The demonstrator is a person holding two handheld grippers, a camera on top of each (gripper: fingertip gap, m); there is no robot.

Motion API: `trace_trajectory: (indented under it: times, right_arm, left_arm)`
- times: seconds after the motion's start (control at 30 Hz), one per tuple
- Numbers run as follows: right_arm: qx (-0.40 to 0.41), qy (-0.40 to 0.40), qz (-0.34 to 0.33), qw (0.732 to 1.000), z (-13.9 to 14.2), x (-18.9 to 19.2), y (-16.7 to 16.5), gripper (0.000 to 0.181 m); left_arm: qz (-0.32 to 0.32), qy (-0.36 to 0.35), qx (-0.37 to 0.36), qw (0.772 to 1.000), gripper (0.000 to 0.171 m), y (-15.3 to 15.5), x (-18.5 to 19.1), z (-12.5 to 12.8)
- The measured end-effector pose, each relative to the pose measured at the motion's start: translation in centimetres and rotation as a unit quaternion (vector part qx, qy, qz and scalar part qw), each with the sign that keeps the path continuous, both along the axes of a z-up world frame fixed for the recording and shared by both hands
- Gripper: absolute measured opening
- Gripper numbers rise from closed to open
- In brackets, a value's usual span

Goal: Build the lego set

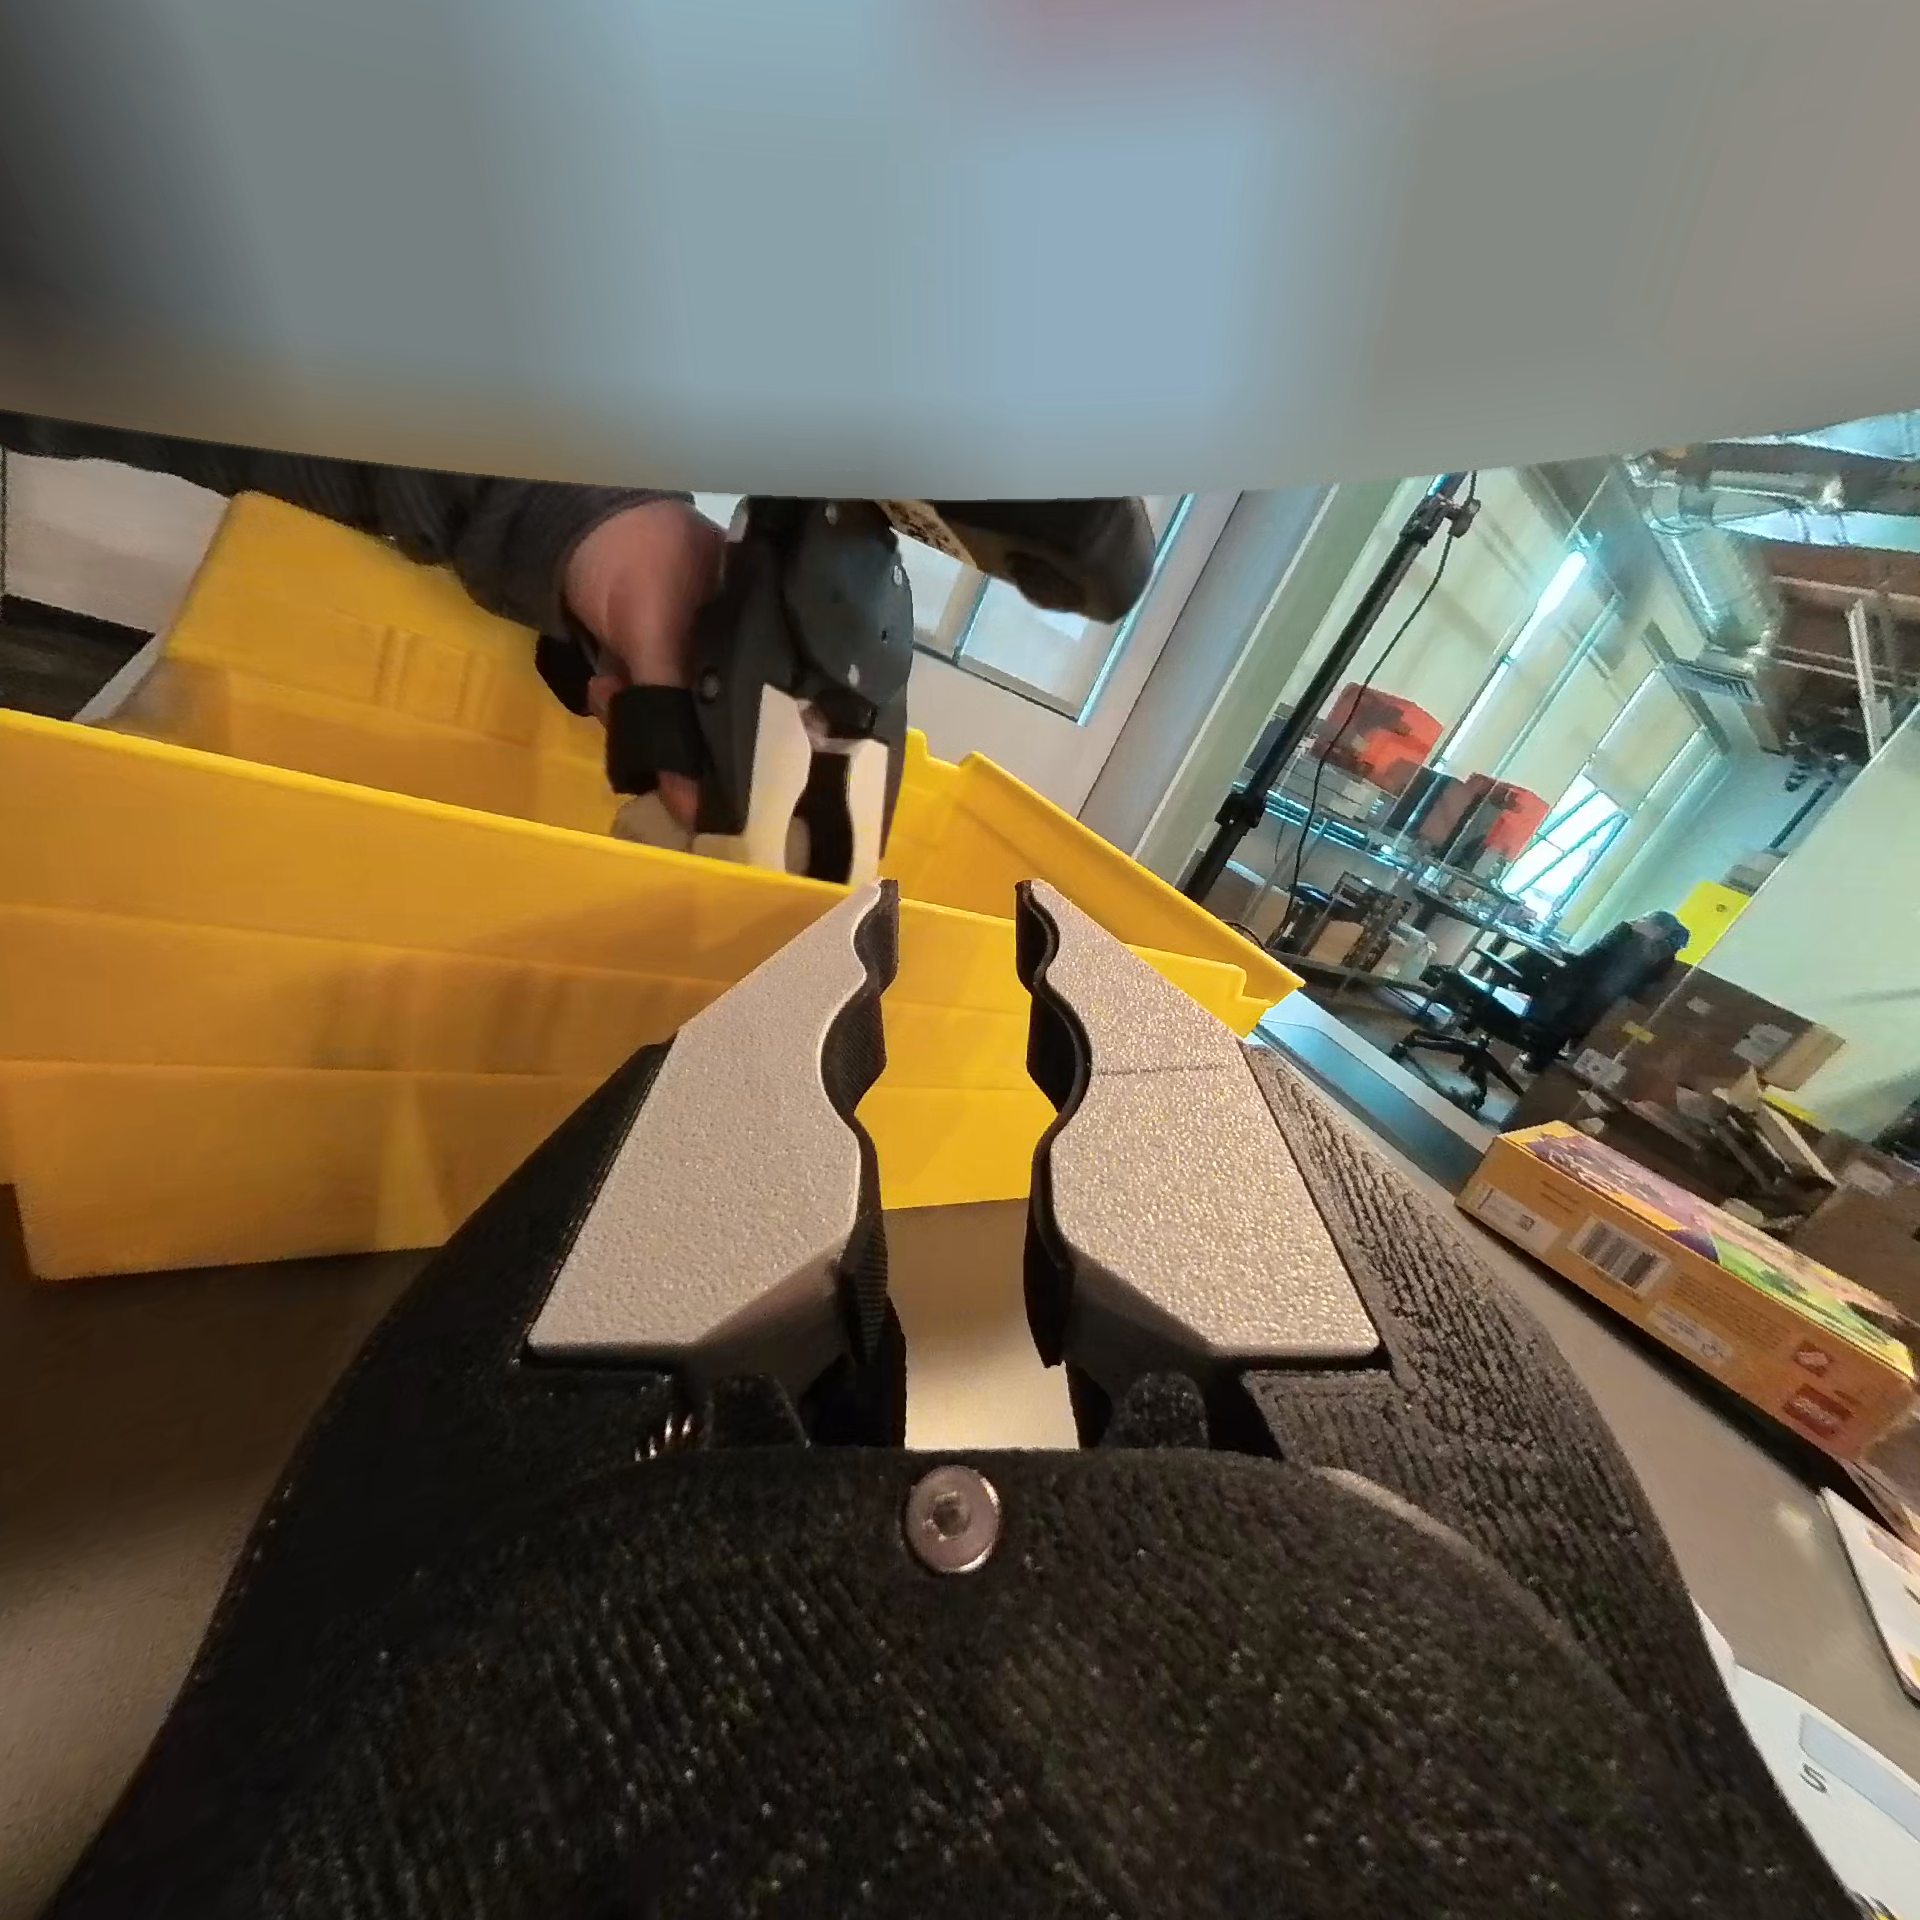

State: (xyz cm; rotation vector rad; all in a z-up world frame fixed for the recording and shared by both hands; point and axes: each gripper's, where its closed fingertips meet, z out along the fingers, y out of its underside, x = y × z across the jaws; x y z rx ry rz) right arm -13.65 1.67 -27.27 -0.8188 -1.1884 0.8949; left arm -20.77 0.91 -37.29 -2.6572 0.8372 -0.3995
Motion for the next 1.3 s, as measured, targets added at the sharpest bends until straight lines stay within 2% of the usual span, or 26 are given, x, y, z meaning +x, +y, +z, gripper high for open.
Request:
trace_trajectory:
  times: [0.07,0.2,0.33,0.57,0.73,0.97,1.1,1.3]
  right_arm:
    - [0.0,0.0,0.0,1.0,0.0,0.0,0.0,0.021]
    - [0.0,0.001,0.0,1.0,0.0,0.0,0.0,0.021]
    - [-0.001,0.001,0.001,1.0,0.0,0.0,-0.1,0.021]
    - [0.0,0.001,0.001,1.0,0.0,0.0,-0.1,0.02]
    - [0.001,0.001,0.001,1.0,0.0,0.0,-0.1,0.02]
    - [0.001,0.0,0.001,1.0,0.0,0.1,-0.1,0.02]
    - [0.001,0.0,0.001,1.0,0.0,0.1,-0.1,0.02]
    - [0.002,-0.001,0.001,1.0,0.0,0.1,-0.1,0.02]
  left_arm:
    - [-0.016,0.029,-0.003,0.999,0.039,-0.4,-0.3,-0.6]
    - [-0.045,0.061,-0.005,0.997,0.039,-1.1,-0.3,-1.1]
    - [-0.047,0.085,-0.007,0.995,0.04,-1.5,-0.8,-1.1]
    - [-0.035,0.03,0.029,0.999,0.038,-1.0,0.6,0.4]
    - [-0.043,0.013,0.033,0.998,0.034,-0.7,1.6,0.1]
    - [-0.059,0.011,0.003,0.998,0.033,-1.9,1.8,-0.6]
    - [-0.103,-0.023,-0.044,0.993,0.025,-4.4,2.9,-0.3]
    - [-0.042,0.003,-0.004,0.999,0.034,-2.5,0.6,0.7]
